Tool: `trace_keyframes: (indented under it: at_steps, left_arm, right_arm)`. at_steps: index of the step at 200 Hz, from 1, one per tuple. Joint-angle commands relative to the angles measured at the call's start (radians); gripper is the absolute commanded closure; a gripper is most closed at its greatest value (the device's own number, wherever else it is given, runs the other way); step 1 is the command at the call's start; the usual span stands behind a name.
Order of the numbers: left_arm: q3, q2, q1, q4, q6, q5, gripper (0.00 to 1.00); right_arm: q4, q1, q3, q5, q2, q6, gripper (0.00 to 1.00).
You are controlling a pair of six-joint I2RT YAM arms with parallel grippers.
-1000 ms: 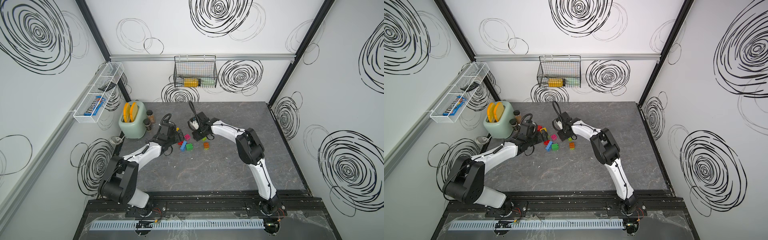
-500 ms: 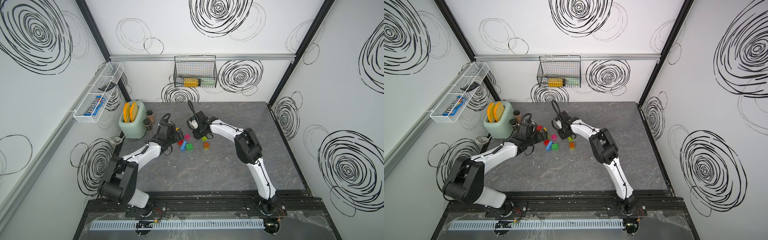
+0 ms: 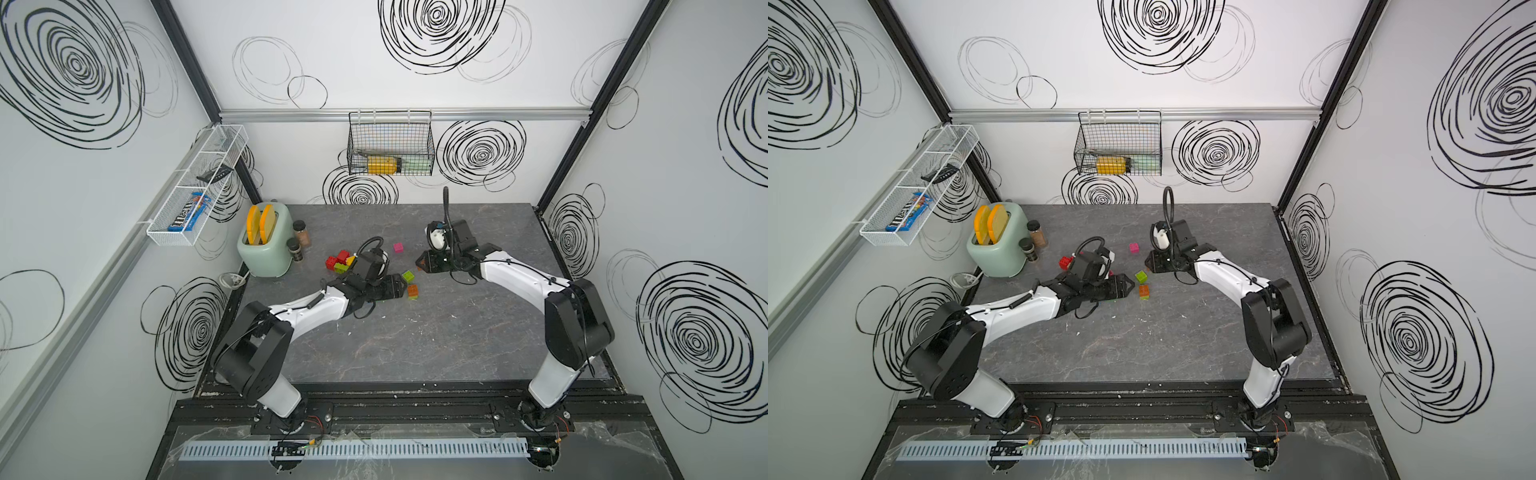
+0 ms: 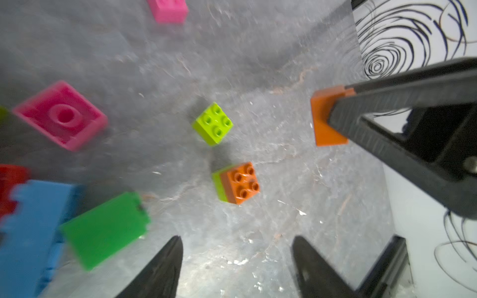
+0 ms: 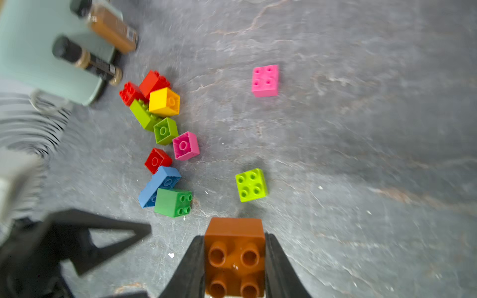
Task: Assemble the number 4 with lego
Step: Pick up the lego brick from the center of the board, then assemble the lego brick with the lego brick.
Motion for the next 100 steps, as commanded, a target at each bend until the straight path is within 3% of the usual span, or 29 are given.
trace_keyframes:
  at_steps: [1, 30, 100]
  left_arm:
    - [0.017, 0.058, -0.001, 0.098, -0.075, 0.097, 0.49]
    - [0.040, 0.125, 0.017, 0.138, -0.094, 0.141, 0.64]
    - [0.106, 0.226, 0.023, 0.124, -0.068, 0.137, 0.68]
  right_arm:
    - [0.040, 0.005, -0.056, -0.116, 0.005, 0.081, 1.00]
    - [0.023, 0.018, -0.073, -0.158, 0.012, 0.082, 1.00]
    - [0.024, 0.034, -0.073, -0.136, 0.062, 0.077, 1.00]
